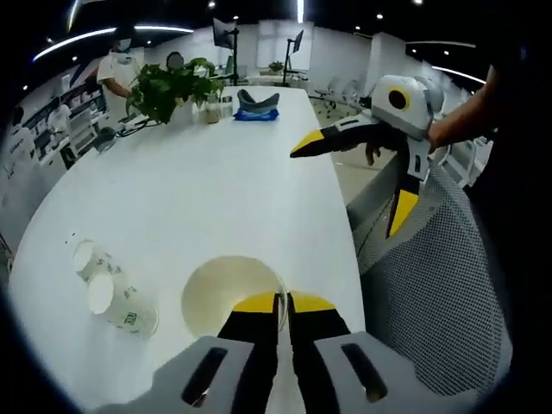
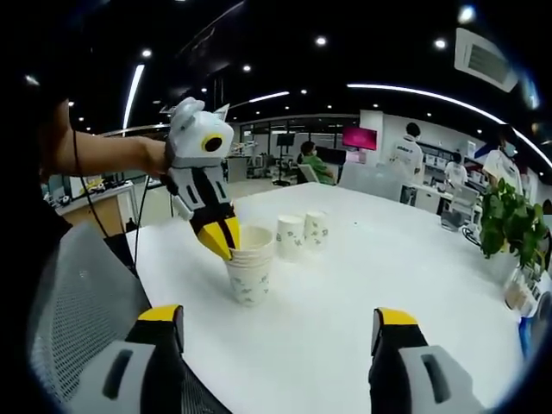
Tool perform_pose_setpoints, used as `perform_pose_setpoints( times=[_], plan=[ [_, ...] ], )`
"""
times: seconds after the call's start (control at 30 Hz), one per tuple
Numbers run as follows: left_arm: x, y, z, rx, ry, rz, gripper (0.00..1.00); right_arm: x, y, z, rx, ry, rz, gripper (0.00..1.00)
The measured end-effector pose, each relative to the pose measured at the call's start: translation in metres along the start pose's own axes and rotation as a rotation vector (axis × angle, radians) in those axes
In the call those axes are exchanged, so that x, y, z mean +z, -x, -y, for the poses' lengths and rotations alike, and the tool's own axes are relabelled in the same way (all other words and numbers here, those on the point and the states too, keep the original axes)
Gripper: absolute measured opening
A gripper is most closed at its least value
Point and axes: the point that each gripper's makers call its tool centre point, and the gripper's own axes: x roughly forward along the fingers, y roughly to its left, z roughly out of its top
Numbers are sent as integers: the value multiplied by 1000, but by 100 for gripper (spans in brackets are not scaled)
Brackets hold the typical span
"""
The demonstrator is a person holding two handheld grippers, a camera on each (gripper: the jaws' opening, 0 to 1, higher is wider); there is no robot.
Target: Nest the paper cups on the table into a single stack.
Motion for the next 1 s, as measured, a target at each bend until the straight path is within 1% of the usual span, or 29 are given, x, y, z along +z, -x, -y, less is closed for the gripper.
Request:
perform_pose_setpoints(
  times=[0.3,0.4,0.43,0.5,0.57,0.7,0.77,0.83,0.87,0.9,1.0],
  plan=[
    [0,-3,2,-11,10,12,2,2,0,1,-7,0,1,91],
    [-1,-3,2,-14,2,7,2,2,0,1,-10,-2,3,91],
    [0,-2,3,-11,-16,3,2,2,0,2,-11,-2,4,91],
    [0,-1,4,-5,-24,-1,3,2,0,2,-11,-2,3,91],
    [-1,0,4,-4,-24,-3,5,1,0,2,-10,-3,4,91],
    [2,7,3,6,-28,17,10,0,0,2,-7,-2,1,91],
    [6,11,1,14,-23,37,13,0,0,2,-7,-6,2,91],
    [12,16,-3,29,-2,78,14,0,0,2,-6,-7,3,91],
    [12,19,-8,42,13,96,16,0,0,2,-5,-6,2,91],
    [12,20,-11,46,24,101,16,0,0,2,-4,-4,0,91],
    [11,26,-25,83,43,127,19,-2,0,2,-3,-4,-3,91]
  ],
)
